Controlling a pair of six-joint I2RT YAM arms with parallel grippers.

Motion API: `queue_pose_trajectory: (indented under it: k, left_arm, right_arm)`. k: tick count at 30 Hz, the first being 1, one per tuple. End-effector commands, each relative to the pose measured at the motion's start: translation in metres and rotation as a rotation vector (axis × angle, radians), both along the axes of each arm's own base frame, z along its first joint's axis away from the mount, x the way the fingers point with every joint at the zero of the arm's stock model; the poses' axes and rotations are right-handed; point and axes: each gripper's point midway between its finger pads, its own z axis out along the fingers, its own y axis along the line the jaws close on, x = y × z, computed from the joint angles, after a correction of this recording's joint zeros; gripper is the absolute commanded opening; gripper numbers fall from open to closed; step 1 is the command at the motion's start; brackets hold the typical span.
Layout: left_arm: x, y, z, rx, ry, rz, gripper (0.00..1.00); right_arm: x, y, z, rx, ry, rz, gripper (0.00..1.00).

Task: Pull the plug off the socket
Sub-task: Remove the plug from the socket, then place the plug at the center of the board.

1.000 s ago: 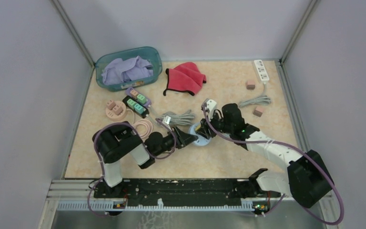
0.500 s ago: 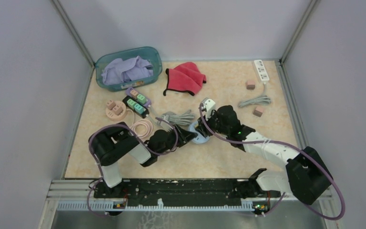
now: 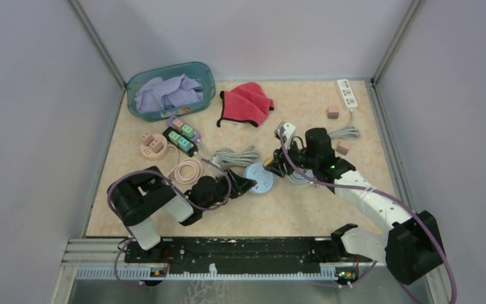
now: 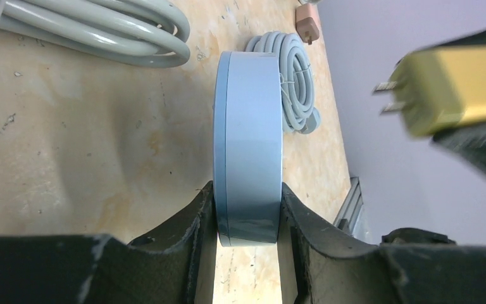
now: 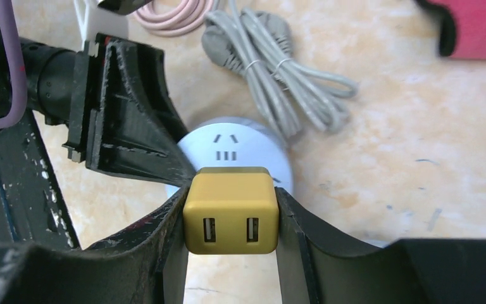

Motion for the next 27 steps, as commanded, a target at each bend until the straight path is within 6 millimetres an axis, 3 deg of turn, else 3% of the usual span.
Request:
queue_pose_trajectory:
  k: [1, 8, 16, 22, 27]
  left_arm:
    - [-0.006, 0.0, 0.021, -0.017, -0.138, -0.06, 0.0]
    - [-0.012, -0.004, 0.033, -0.003, -0.231, -0.116, 0.0]
    - [-0.02, -0.009, 0.043, -0.019, -0.304, -0.183, 0.0]
    - [-0.026, -0.012, 0.048, -0.035, -0.336, -0.218, 0.0]
    - [-0.032, -0.018, 0.051, -0.048, -0.358, -0.267, 0.0]
  right_arm:
    - [0.01, -0.023, 0.052, 0.004, -0.165, 0.052, 0.0]
    - [0.07, -0.121, 0.05, -0.099, -0.166, -0.377, 0.0]
    - [0.104, -0.205, 0.004, -0.313, -0.075, -0.7, 0.0]
    - [0.114, -0.244, -0.024, -0.384, 0.006, -0.838, 0.0]
    - [0.12, -0.227, -0.042, -0.327, 0.062, -0.756, 0.02]
